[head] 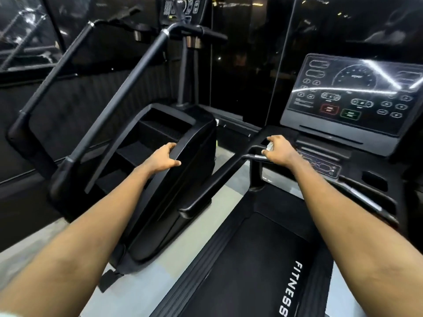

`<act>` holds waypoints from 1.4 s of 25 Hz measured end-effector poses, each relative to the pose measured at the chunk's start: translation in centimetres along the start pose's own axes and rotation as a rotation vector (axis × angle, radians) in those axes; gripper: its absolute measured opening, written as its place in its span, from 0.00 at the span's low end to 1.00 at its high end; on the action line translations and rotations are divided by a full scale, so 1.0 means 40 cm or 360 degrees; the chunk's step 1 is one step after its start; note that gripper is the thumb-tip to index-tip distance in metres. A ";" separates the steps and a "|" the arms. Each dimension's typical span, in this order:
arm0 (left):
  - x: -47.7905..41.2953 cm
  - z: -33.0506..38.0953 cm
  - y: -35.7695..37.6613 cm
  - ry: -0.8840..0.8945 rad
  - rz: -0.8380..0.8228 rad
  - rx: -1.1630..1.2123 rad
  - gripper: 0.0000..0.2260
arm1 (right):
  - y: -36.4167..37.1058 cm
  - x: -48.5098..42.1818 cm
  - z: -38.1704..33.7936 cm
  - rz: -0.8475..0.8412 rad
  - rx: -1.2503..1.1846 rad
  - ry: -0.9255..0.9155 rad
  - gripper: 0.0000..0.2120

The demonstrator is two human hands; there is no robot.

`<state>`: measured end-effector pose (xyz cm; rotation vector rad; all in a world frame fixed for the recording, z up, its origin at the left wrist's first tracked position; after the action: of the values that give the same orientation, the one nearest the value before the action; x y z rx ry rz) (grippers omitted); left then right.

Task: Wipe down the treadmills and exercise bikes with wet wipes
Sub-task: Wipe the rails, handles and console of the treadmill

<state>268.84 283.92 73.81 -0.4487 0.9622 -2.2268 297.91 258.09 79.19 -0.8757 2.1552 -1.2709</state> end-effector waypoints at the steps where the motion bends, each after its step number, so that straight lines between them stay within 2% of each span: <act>1: -0.017 -0.034 0.021 -0.0055 0.0002 0.0001 0.35 | 0.037 -0.044 0.004 -0.0041 0.0016 -0.0017 0.29; 5: -0.038 -0.193 0.148 -0.0296 -0.0106 0.0019 0.37 | 0.231 -0.164 -0.019 -0.0252 -0.0018 -0.0074 0.20; 11: -0.075 -0.376 0.368 -0.0511 -0.0299 0.0065 0.34 | 0.593 -0.251 -0.085 -0.0642 -0.0015 -0.0243 0.23; 14: -0.097 -0.427 0.432 -0.0569 -0.0327 0.0149 0.30 | 0.719 -0.268 -0.098 -0.0687 -0.0055 -0.0279 0.22; 17: -0.087 -0.476 0.504 -0.0686 -0.0370 0.0285 0.27 | 0.828 -0.286 -0.089 -0.0666 -0.0126 -0.0265 0.14; 19: -0.074 -0.498 0.541 -0.0745 -0.0364 0.0350 0.25 | 0.893 -0.273 -0.084 -0.0684 -0.0134 -0.0296 0.13; 23: -0.068 -0.511 0.553 -0.0823 -0.0217 0.0495 0.23 | 0.942 -0.197 -0.122 -0.0517 -0.0129 -0.0495 0.14; 26: -0.049 -0.518 0.557 -0.0882 -0.0088 0.0605 0.20 | 0.976 -0.068 -0.194 -0.0666 -0.0069 -0.0892 0.17; 28: -0.043 -0.523 0.560 -0.0897 -0.0023 0.0668 0.18 | 0.978 -0.049 -0.193 -0.0582 0.0121 -0.1127 0.19; 30: -0.038 -0.538 0.556 -0.0948 0.0011 0.0715 0.16 | 0.975 -0.084 -0.156 -0.0559 0.0238 -0.1125 0.21; 32: -0.022 -0.574 0.553 -0.1037 0.0038 0.0757 0.17 | 0.979 -0.105 -0.126 -0.0620 0.0339 -0.0982 0.23; 35: 0.007 -0.646 0.555 -0.1130 0.0091 0.0797 0.15 | 1.011 -0.041 -0.165 -0.0739 0.0351 -0.0876 0.29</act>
<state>264.50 285.70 40.06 -0.8692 0.0440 -1.9253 283.21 277.75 46.33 -1.4793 1.4015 -1.2498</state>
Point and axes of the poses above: each hand's wrist, its own x-axis away from the middle knuckle, its own y-axis out of the palm, z = x × y, the point moved 9 cm from there along -x, towards the middle knuckle, and after that the axes turned 2 degrees about x, right-handed, at the moved point
